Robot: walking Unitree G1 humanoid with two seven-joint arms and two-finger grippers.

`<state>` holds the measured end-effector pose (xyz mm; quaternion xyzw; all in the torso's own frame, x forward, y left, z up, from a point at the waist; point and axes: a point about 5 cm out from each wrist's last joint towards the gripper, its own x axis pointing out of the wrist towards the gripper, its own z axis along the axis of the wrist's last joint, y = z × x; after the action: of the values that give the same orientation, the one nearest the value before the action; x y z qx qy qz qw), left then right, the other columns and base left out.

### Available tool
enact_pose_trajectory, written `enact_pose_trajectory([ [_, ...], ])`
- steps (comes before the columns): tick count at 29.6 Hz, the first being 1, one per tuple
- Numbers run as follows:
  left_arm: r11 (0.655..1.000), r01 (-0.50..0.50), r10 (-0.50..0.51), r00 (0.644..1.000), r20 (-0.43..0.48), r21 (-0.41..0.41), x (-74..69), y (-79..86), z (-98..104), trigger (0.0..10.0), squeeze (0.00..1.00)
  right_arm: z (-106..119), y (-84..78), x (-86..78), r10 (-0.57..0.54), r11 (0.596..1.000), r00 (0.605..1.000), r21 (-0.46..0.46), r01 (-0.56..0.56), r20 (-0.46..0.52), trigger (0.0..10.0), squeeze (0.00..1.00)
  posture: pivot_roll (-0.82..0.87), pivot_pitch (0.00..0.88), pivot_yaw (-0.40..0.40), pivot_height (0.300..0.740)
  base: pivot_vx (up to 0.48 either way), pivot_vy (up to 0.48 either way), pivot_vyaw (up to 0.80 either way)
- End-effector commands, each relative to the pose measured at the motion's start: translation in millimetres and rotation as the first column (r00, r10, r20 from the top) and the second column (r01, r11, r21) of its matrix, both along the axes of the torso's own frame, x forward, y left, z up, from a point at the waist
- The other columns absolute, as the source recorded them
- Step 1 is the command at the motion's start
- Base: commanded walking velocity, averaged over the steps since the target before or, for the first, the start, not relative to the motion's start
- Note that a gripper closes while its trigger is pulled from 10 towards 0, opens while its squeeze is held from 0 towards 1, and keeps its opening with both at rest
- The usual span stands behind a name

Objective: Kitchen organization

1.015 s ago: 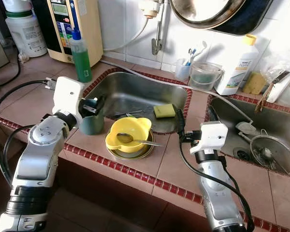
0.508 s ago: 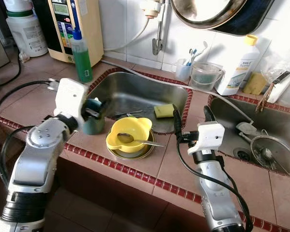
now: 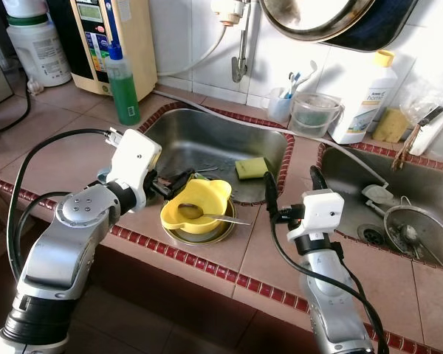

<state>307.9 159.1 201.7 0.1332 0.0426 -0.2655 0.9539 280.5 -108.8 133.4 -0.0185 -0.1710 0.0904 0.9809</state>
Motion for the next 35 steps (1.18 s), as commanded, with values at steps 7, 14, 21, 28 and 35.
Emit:
enact_pose_trajectory([
  [7, 0.996, -0.083, 0.084, 0.996, -0.013, 0.024, 7.3, 14.4, 6, 10.0, 0.00, 11, 17.0, -6.3, 0.105, 0.994, 0.994, 0.019, -0.105, 0.014, 10.0, 0.00, -0.18, 0.050, 0.004, 0.740, 0.000, 0.000, 0.00],
  [14, 0.994, -0.085, 0.089, 0.994, -0.064, 0.062, 6.8, 17.1, 3, 10.0, 0.00, 11, 15.4, -7.7, 0.106, 0.994, 0.994, 0.019, -0.106, 0.002, 10.0, 0.00, -0.18, 0.060, 0.001, 0.740, 0.000, 0.000, 0.00],
  [21, 0.994, -0.071, 0.078, 0.993, -0.088, 0.082, 4.0, 14.1, -3, 10.0, 0.00, 10, 15.9, -9.8, 0.105, 0.994, 0.994, 0.021, -0.105, -0.010, 10.0, 0.00, -0.18, 0.064, 0.005, 0.740, 0.000, 0.000, 0.00],
  [28, 0.993, -0.047, 0.058, 0.992, -0.109, 0.104, 0.9, 11.5, -7, 10.0, 0.00, 10, 16.0, -10.1, 0.100, 0.995, 0.995, 0.023, -0.100, -0.016, 10.0, 0.00, -0.18, 0.064, 0.007, 0.740, 0.000, 0.000, 0.00],
  [35, 0.992, -0.019, 0.036, 0.990, -0.137, 0.125, -2.1, 11.1, -11, 7.2, 0.00, 10, 15.8, -10.1, 0.094, 0.995, 0.995, 0.025, -0.094, -0.021, 10.0, 0.00, -0.18, 0.064, 0.011, 0.740, 0.000, 0.000, 0.00],
])
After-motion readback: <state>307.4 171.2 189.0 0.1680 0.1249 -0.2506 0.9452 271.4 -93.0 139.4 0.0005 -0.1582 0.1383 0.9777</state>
